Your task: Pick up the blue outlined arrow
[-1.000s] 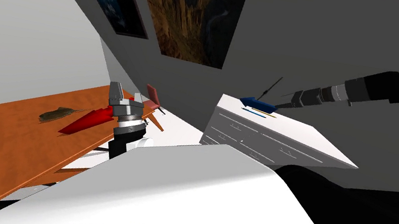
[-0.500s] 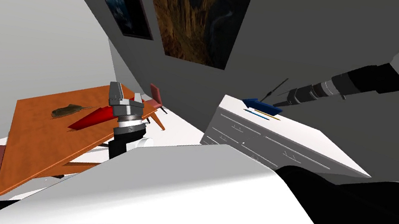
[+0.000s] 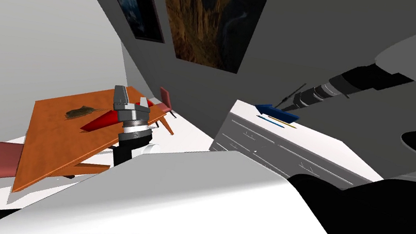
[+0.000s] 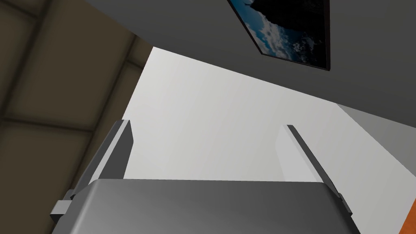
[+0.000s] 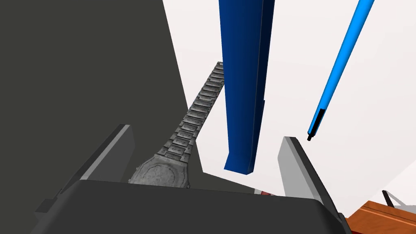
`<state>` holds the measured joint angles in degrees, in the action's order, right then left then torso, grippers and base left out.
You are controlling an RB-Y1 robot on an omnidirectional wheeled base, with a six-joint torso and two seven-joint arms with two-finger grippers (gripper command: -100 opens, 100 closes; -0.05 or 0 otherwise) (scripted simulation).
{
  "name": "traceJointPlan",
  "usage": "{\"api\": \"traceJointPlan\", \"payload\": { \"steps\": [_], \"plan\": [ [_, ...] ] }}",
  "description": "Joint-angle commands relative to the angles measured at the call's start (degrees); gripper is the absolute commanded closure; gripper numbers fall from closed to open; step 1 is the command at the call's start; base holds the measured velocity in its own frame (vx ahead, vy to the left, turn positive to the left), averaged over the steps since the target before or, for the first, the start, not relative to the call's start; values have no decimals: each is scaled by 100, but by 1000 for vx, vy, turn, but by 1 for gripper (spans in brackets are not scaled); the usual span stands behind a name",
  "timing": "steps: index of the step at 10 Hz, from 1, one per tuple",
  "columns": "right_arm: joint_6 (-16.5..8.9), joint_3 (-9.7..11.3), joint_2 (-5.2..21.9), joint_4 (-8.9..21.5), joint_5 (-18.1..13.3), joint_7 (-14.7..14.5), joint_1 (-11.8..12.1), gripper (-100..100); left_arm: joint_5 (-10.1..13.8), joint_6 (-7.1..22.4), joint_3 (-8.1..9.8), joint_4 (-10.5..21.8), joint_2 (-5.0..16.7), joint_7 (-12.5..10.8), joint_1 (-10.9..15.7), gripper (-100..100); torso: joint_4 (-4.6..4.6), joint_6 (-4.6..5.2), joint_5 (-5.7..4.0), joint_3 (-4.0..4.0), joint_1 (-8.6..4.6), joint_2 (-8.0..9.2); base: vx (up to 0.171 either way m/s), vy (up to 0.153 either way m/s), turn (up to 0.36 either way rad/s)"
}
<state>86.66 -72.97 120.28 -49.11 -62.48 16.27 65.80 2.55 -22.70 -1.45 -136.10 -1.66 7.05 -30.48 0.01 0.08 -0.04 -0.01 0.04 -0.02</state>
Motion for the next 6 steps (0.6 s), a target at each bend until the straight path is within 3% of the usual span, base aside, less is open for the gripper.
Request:
{"api": "traceJointPlan", "payload": {
  "steps": [1,3,4,6],
  "plan": [
    [83,-16,176,104,-59,2,62,-100,0,0,0,0,0,0,0,0,0,0,0,0,0,0,-5,-6,61],
    [379,-48,556,404,-258,-6,273,-100,0,0,0,0,0,0,0,0,-8,-11,-5,-8,3,-8,-7,-9,85],
    [379,-48,627,404,-258,-6,273,-100,0,0,0,0,0,0,0,0,-13,-17,-7,-15,5,-17,-7,-8,48],
    [712,-54,951,615,-398,-14,427,-100,0,0,0,0,0,0,0,0,-18,-19,-8,-23,9,-28,-3,-4,61]
  ]
}}
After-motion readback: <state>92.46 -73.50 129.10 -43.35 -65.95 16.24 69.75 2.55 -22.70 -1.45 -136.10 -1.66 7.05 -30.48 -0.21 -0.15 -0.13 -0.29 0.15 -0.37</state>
